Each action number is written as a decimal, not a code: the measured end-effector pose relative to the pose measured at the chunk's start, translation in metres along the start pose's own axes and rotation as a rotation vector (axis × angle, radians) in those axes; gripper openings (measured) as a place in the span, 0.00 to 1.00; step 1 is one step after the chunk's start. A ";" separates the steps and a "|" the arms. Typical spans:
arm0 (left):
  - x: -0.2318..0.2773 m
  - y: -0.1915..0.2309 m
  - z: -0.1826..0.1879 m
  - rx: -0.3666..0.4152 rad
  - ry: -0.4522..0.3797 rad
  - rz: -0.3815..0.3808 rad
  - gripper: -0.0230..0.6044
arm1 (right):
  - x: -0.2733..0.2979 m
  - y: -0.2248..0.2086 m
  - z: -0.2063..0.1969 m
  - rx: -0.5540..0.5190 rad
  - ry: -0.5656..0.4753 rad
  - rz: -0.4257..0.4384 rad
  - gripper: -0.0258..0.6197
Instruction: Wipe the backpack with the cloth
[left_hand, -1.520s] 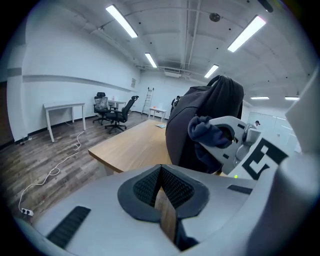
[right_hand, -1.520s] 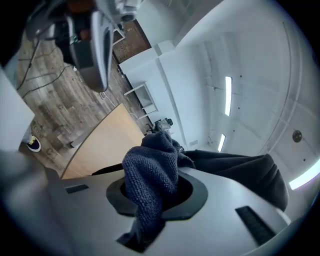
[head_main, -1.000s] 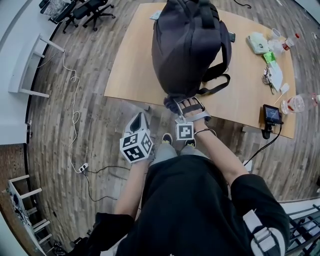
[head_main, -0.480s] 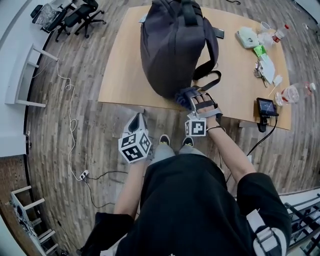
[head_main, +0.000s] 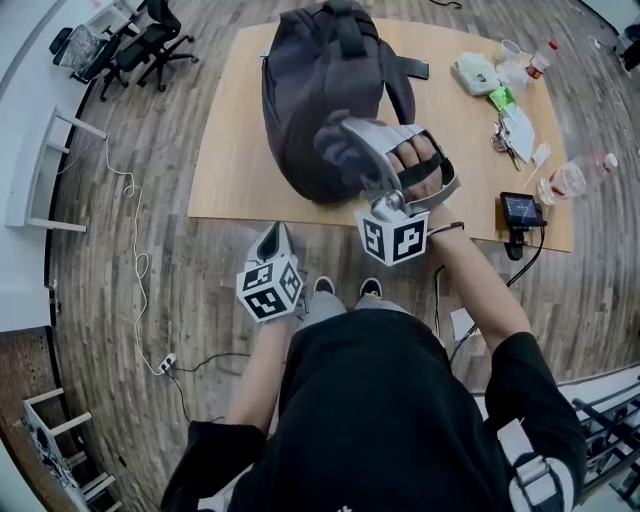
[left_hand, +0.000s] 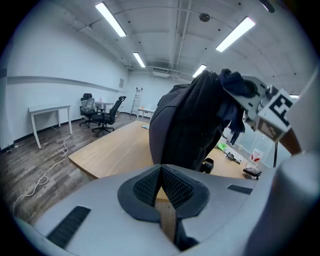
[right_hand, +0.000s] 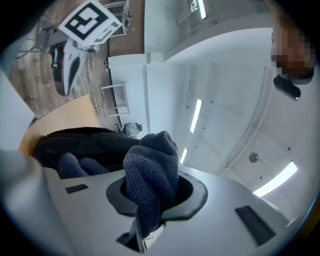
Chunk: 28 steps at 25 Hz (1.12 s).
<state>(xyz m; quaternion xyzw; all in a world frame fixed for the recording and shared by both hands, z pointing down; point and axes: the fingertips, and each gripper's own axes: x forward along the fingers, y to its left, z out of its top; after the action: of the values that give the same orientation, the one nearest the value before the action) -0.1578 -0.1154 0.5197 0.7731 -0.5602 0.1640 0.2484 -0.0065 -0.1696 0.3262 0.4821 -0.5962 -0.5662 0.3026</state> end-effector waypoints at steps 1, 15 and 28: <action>0.000 -0.001 0.001 -0.001 -0.003 -0.001 0.06 | 0.009 -0.018 0.000 -0.001 -0.001 -0.006 0.15; -0.011 0.022 0.003 -0.046 -0.025 0.064 0.06 | 0.063 -0.017 0.056 0.105 -0.013 0.102 0.15; -0.028 0.045 -0.012 -0.069 0.000 0.117 0.06 | 0.013 0.172 0.056 0.076 0.067 0.455 0.15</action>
<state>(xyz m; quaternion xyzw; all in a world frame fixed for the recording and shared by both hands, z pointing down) -0.2087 -0.0982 0.5235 0.7298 -0.6099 0.1589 0.2650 -0.1014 -0.1780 0.4804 0.3648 -0.7001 -0.4443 0.4234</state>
